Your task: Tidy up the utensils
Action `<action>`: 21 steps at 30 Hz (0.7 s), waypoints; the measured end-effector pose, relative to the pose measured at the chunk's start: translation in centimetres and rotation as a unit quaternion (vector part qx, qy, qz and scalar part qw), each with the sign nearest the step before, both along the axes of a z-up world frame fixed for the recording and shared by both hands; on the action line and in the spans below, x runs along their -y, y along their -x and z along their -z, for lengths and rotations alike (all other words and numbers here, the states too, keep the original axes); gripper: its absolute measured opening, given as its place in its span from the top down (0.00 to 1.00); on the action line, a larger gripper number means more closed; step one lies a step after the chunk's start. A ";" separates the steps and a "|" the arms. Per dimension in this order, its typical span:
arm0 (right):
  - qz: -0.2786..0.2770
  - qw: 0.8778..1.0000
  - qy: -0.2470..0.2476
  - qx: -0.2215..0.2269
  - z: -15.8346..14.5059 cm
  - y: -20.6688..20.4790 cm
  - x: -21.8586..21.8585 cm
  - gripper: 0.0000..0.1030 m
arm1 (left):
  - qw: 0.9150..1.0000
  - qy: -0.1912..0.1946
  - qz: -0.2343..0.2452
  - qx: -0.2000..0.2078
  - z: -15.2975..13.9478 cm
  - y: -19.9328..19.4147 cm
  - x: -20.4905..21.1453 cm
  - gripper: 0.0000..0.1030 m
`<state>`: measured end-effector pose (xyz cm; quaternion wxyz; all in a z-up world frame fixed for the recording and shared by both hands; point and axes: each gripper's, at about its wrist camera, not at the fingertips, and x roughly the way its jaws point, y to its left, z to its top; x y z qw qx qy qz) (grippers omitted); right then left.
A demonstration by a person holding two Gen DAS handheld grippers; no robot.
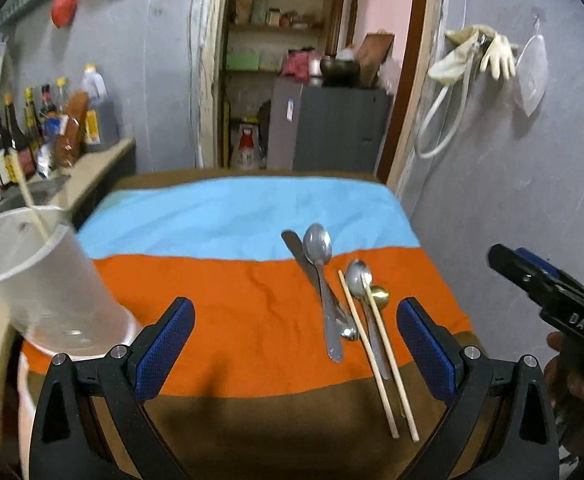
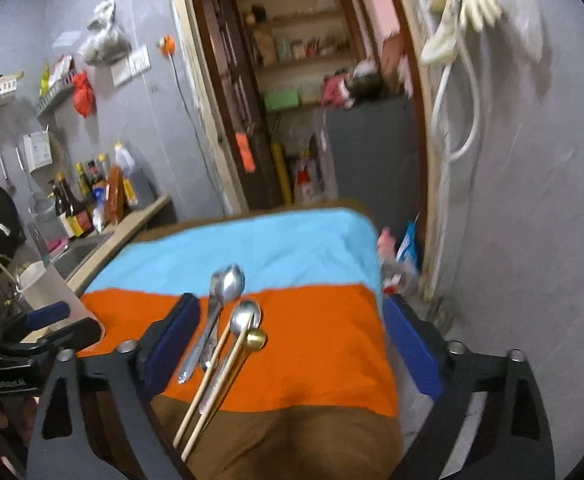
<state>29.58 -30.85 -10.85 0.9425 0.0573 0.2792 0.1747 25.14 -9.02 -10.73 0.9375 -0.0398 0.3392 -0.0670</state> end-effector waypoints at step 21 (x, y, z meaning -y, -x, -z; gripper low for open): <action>-0.115 0.984 -0.018 -0.135 6.6 -8.7 -2.0 0.64 | 0.995 0.049 0.009 -0.088 5.7 -10.3 -0.4 0.58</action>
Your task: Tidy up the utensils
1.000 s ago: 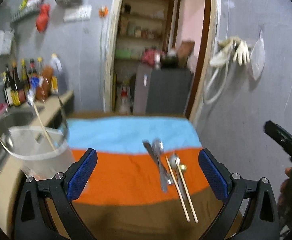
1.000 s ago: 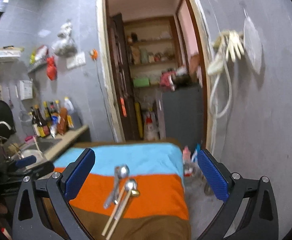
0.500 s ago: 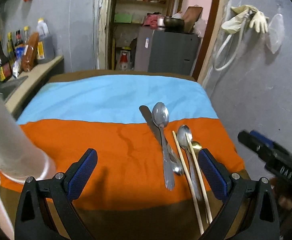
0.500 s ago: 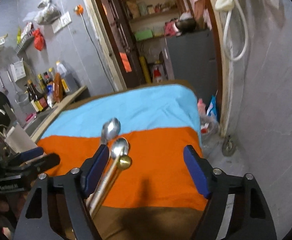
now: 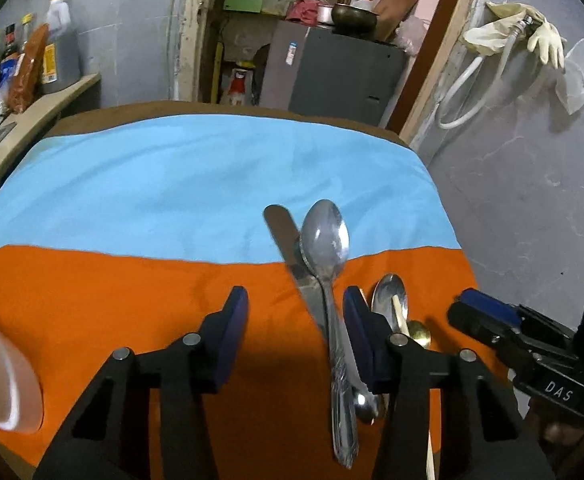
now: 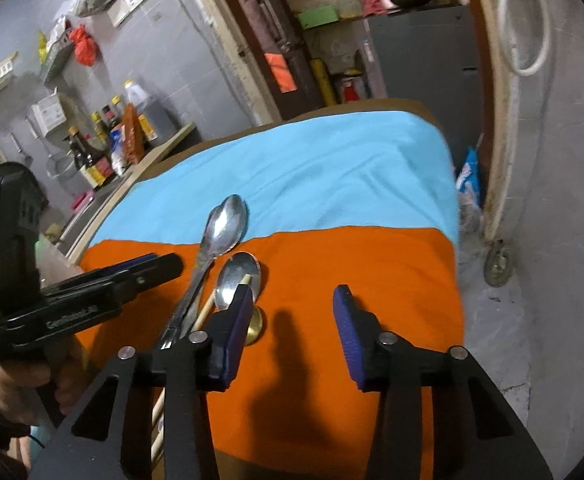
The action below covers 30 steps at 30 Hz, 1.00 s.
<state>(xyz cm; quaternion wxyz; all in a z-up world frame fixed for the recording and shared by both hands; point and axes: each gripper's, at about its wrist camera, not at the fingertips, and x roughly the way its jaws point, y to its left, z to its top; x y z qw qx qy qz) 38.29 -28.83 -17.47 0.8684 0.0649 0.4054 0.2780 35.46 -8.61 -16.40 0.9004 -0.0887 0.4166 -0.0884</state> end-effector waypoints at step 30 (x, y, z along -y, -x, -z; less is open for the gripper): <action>-0.060 0.997 0.051 -0.020 1.0 0.3 -3.1 0.84 | 0.994 0.040 0.095 -0.029 1.3 -7.8 0.6 0.90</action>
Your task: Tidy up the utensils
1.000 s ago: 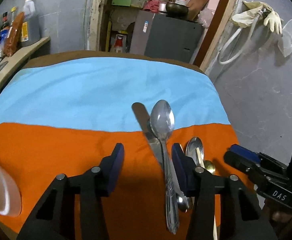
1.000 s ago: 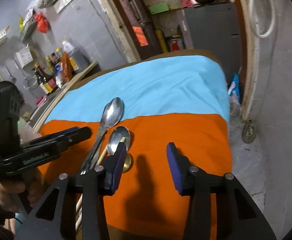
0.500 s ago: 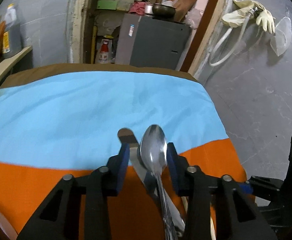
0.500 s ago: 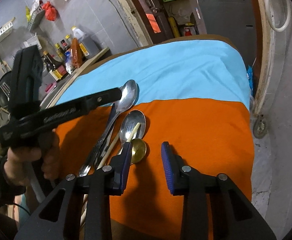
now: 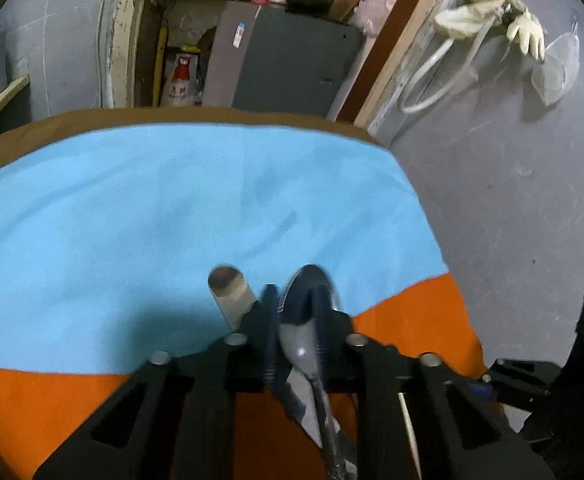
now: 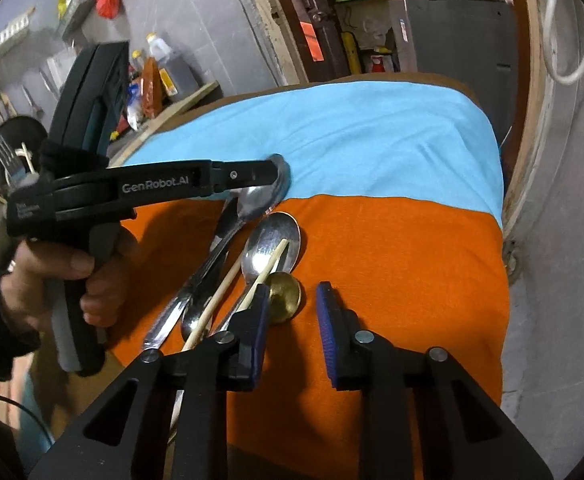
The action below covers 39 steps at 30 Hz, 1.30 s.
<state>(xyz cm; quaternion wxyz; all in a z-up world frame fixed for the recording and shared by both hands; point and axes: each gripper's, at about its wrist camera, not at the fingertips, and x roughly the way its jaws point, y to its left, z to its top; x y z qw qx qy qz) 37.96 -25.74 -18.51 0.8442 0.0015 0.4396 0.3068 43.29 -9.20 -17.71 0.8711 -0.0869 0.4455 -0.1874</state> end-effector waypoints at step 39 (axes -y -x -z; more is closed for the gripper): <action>0.059 0.998 0.013 -0.037 -0.3 5.0 -1.6 0.80 | 0.995 -0.045 -0.086 0.035 -3.3 13.6 -3.0 1.00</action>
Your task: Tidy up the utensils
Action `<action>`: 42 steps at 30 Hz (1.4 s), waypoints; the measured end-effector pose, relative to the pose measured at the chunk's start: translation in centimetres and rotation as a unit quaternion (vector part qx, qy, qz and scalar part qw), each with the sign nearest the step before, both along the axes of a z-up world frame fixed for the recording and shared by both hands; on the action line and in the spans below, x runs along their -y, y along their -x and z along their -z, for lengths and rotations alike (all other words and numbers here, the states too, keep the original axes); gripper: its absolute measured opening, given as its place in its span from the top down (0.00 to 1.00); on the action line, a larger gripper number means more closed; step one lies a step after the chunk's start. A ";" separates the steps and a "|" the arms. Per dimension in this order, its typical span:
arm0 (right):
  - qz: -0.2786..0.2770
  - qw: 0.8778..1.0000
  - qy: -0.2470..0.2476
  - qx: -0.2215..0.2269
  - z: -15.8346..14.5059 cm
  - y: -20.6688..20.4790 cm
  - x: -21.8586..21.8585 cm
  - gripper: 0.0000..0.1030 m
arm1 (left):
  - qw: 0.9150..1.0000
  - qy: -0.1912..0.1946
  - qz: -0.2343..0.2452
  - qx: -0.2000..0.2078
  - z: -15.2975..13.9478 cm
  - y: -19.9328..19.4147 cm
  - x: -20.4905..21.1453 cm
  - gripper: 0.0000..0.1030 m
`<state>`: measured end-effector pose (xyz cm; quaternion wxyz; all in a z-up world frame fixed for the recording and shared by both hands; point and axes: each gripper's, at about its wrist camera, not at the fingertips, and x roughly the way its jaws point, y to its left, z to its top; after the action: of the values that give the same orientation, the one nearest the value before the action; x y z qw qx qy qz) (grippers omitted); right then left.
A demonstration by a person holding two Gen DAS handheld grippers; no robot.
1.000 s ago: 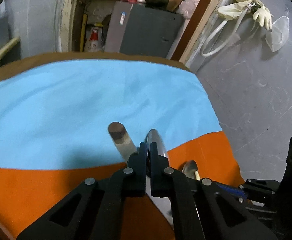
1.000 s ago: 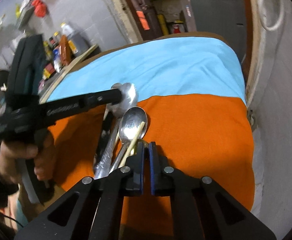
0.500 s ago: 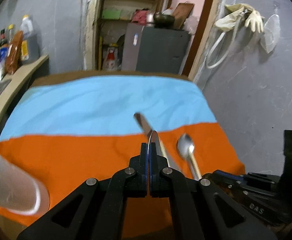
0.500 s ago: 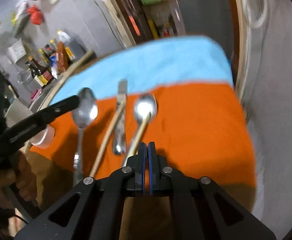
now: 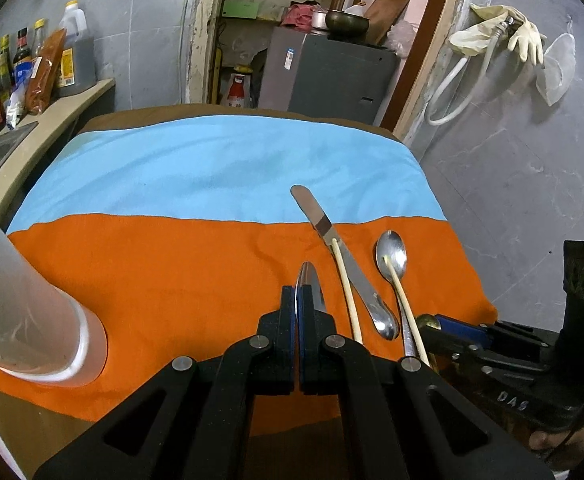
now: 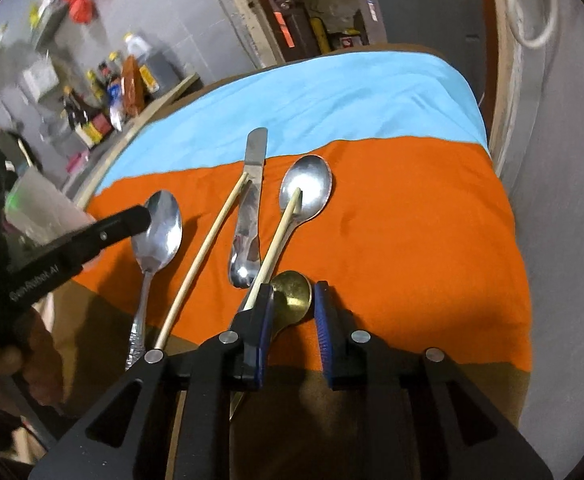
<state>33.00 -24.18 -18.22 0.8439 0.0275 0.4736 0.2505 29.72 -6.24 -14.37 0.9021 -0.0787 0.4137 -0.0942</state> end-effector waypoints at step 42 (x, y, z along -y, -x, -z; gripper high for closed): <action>0.048 0.899 -0.116 0.420 -21.4 10.5 -10.8 1.00 | 0.950 -0.033 -0.134 0.280 -19.4 11.4 -15.3 1.00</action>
<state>22.50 -13.40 3.22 0.9662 0.0396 0.0412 0.2512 18.37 9.05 5.01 0.9881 -0.0743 0.1327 0.0231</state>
